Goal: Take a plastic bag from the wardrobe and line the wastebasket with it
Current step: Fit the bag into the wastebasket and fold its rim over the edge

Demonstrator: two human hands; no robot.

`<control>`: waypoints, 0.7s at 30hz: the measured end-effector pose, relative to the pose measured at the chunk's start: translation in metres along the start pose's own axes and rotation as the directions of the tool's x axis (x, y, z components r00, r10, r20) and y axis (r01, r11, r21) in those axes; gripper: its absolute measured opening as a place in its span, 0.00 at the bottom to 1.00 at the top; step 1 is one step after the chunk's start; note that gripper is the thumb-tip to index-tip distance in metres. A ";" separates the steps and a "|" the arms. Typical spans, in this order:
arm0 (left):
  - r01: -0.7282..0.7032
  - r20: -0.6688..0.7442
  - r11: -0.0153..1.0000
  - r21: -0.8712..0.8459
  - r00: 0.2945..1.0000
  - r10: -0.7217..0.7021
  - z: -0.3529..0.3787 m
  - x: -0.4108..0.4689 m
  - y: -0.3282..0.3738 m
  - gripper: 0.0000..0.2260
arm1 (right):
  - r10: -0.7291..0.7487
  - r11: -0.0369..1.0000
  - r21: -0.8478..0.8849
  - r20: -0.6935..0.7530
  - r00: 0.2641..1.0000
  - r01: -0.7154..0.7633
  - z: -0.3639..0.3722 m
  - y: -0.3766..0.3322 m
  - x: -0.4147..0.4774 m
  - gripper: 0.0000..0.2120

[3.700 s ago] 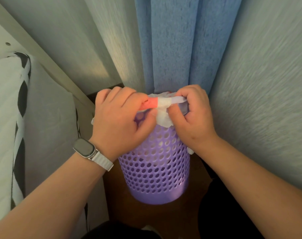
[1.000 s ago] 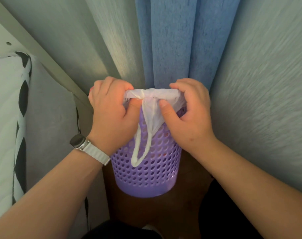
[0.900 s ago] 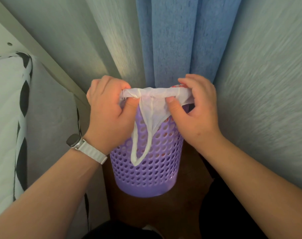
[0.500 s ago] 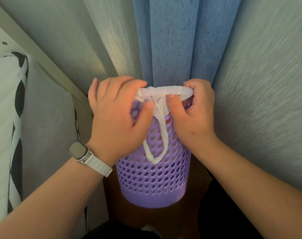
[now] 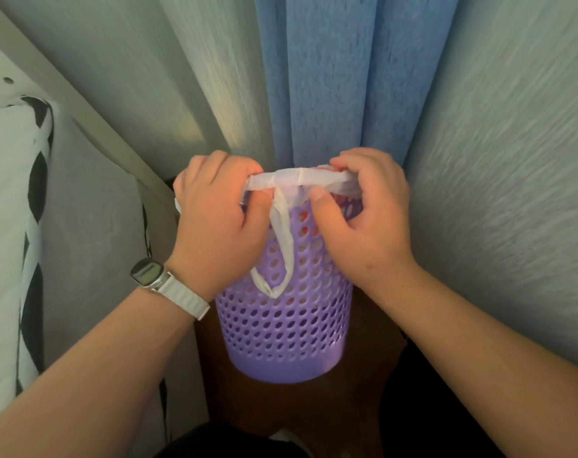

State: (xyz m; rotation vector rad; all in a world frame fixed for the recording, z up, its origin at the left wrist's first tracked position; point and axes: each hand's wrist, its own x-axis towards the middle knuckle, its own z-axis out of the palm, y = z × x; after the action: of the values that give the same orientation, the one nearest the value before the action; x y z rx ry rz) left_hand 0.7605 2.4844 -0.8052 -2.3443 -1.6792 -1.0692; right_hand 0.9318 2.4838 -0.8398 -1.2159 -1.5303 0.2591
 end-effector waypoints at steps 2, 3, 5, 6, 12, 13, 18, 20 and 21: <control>-0.012 -0.003 1.000 -0.017 1.000 0.012 -0.002 0.002 -0.008 0.08 | -0.005 1.000 0.028 -0.001 1.000 0.005 -0.005 0.007 0.004 0.17; -0.023 -0.004 1.000 -0.019 1.000 0.023 -0.003 0.003 -0.010 0.09 | 0.007 0.999 0.049 0.008 1.000 -0.007 -0.006 0.010 0.006 0.18; -0.049 -0.007 0.999 -0.019 0.999 0.049 -0.005 0.003 -0.011 0.08 | 0.024 0.997 0.071 0.033 0.999 -0.026 -0.006 0.015 0.008 0.18; -0.058 -0.011 0.998 -0.018 0.998 0.058 -0.005 0.003 -0.011 0.08 | 0.027 0.997 0.076 0.043 0.999 -0.030 -0.005 0.016 0.007 0.17; -0.041 -0.051 0.998 -0.047 0.998 0.039 -0.008 0.003 -0.011 0.08 | 0.047 0.989 0.135 0.086 0.995 -0.059 -0.003 0.017 0.006 0.14; -0.038 -0.057 0.998 -0.057 0.998 0.034 -0.008 0.003 -0.010 0.08 | 0.058 0.988 0.139 0.087 0.995 -0.069 -0.003 0.017 0.006 0.13; -0.057 -0.021 0.996 -0.071 0.998 0.056 -0.012 0.004 -0.001 0.07 | 0.110 0.987 0.115 0.046 0.993 -0.114 -0.003 0.015 0.003 0.08; -0.093 0.043 0.994 -0.048 0.995 0.095 -0.018 0.005 0.001 0.08 | 0.100 0.992 0.081 0.023 0.995 -0.102 -0.003 0.013 0.002 0.09; -0.110 0.076 0.994 -0.019 0.991 0.111 -0.021 0.005 0.003 0.10 | 0.096 0.993 0.065 0.012 0.995 -0.097 -0.002 0.012 0.002 0.10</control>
State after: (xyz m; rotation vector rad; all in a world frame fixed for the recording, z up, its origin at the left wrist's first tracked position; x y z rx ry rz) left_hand 0.7537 2.4777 -0.7852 -2.4853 -1.5481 -0.9881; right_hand 0.9401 2.4899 -0.8466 -1.2399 -1.4613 0.3755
